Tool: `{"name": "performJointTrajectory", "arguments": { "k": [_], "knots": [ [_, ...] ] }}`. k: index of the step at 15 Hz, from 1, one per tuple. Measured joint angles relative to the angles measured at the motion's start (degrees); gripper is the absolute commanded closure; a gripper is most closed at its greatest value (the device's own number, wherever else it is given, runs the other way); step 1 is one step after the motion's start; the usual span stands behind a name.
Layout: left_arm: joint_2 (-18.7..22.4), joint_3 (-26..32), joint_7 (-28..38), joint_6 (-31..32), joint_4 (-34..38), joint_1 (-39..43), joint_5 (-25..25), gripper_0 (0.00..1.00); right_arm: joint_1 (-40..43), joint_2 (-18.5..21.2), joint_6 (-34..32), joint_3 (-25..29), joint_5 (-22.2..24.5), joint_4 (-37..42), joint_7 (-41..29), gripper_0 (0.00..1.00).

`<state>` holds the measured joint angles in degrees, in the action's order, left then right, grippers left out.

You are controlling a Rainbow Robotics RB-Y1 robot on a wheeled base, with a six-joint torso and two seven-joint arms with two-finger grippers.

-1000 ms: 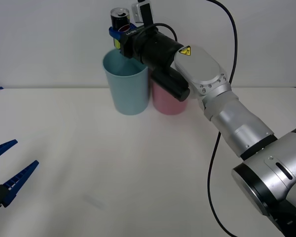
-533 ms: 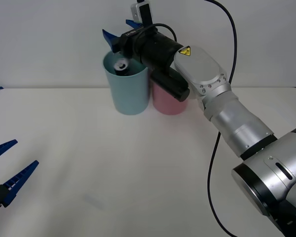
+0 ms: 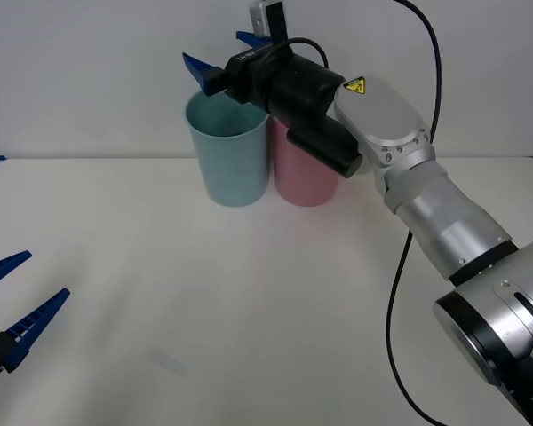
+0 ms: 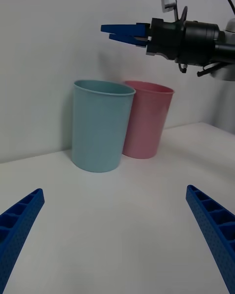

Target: Grasp the object on the table and drop it into the matching bin: aluminum can to the light blue bin, PET bottle to the pink bin.

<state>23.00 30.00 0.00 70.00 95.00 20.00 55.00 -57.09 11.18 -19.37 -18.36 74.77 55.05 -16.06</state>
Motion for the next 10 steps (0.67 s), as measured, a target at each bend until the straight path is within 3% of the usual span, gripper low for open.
{"name": "performJointTrajectory", "arguments": {
  "k": [3,10],
  "knots": [
    [0.0,0.0,0.0,0.0,0.0,0.0,0.0,0.00,4.7,4.0,-0.8,-0.9,-1.4,7.5,-0.3,0.00],
    [0.0,0.0,0.0,0.0,0.0,0.0,0.0,0.00,19.2,19.0,-2.6,-3.1,-9.1,28.2,0.1,0.00]
  ]
}}
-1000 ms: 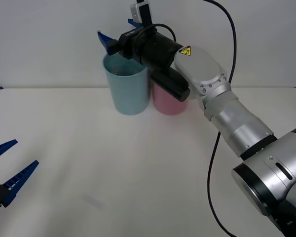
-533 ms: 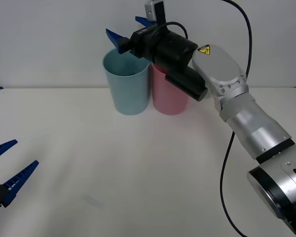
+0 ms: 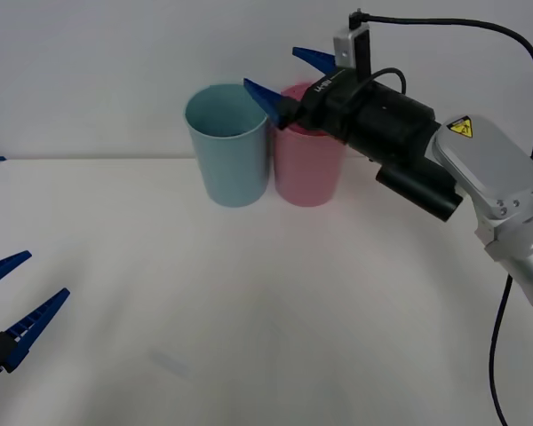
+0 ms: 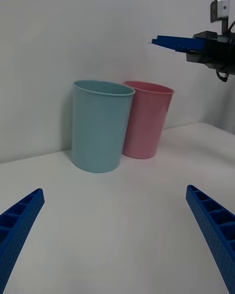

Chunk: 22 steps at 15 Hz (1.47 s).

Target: Grasp the object on the table and drop it into the matching bin: aluminum can to the light blue bin, PET bottle to the pink bin.

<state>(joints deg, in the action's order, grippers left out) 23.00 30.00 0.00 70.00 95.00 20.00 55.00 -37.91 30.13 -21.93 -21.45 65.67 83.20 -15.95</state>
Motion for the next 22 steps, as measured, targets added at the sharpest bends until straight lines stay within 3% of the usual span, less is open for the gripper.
{"name": "performJointTrajectory", "arguments": {
  "k": [7,11,17,22],
  "knots": [
    [0.0,0.0,0.0,0.0,0.0,0.0,0.0,0.00,16.1,10.8,-12.0,9.0,-7.4,11.8,3.0,0.00],
    [0.0,0.0,0.0,0.0,0.0,0.0,0.0,0.00,27.5,14.2,-21.8,17.3,-11.8,14.4,11.4,0.00],
    [0.0,0.0,0.0,0.0,0.0,0.0,0.0,0.00,40.8,14.5,-32.2,29.2,-12.5,14.2,18.5,0.00],
    [0.0,0.0,0.0,0.0,0.0,0.0,0.0,0.00,49.0,11.7,-42.3,38.4,-12.5,10.5,25.6,0.00]
  ]
}}
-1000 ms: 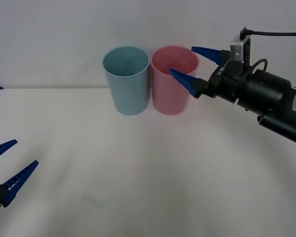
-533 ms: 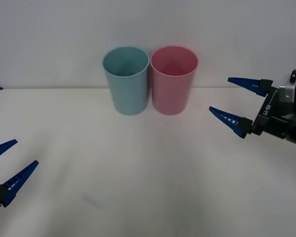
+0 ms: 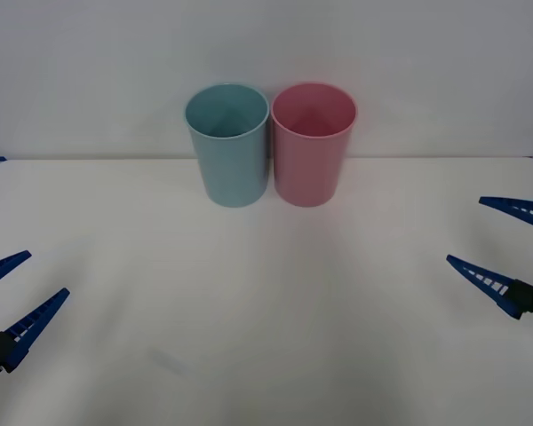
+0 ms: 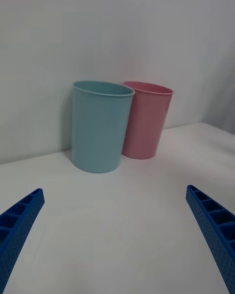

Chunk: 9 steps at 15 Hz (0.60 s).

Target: Grasp the object on the table and drop it into the matching bin: aluminum can to the light blue bin, PET bottle to the pink bin.

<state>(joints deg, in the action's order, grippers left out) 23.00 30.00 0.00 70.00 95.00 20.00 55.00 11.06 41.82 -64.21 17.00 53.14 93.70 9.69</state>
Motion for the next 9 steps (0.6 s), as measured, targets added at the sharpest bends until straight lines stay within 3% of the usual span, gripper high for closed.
{"name": "performJointTrajectory", "arguments": {
  "k": [4,9],
  "knots": [
    [0.0,0.0,0.0,0.0,0.0,0.0,0.0,0.00,3.5,-1.2,-8.5,5.0,0.0,-5.4,1.8,0.00],
    [0.0,0.0,0.0,0.0,0.0,0.0,0.0,0.00,8.2,-1.8,-10.4,8.6,-0.3,-6.0,1.8,0.00]
  ]
}}
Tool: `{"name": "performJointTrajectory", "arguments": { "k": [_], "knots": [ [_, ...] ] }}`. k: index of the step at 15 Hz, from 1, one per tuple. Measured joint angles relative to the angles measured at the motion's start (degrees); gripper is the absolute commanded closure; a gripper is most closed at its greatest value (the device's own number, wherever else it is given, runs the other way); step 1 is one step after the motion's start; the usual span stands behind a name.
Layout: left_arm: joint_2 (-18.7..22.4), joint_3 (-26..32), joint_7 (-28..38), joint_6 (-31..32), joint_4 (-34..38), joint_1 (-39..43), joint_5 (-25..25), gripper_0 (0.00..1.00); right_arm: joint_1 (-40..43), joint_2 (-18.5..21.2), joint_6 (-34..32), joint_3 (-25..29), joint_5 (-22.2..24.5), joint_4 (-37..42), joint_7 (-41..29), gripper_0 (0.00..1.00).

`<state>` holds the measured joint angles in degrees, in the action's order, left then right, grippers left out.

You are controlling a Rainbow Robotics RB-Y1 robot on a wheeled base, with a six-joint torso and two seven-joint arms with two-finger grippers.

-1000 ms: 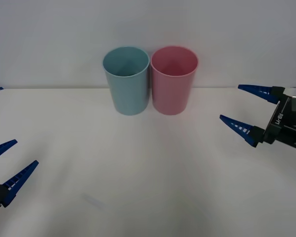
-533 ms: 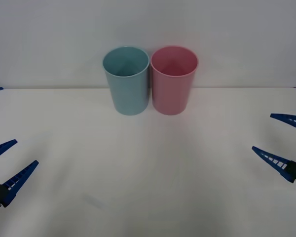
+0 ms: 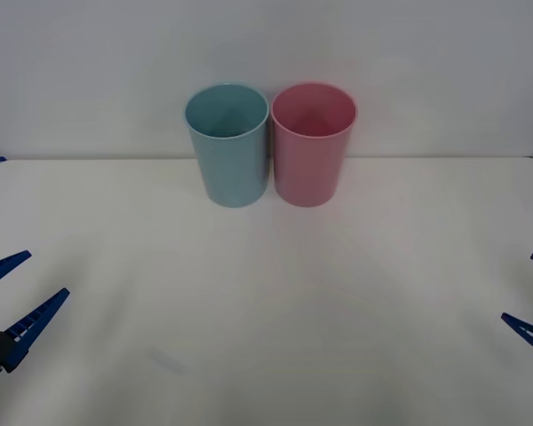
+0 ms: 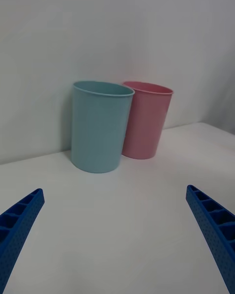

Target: Grasp the object on the table and drop it into the matching bin: aluminum can to the light blue bin, PET bottle to the pink bin.

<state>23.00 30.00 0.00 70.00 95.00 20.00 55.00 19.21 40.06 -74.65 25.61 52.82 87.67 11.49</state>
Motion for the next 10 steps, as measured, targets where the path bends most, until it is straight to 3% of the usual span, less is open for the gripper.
{"name": "performJointTrajectory", "arguments": {
  "k": [10],
  "knots": [
    [0.0,0.0,0.0,0.0,0.0,0.0,0.0,0.00,0.7,-2.3,-1.6,0.8,-0.1,0.0,-0.5,0.00]
  ]
}}
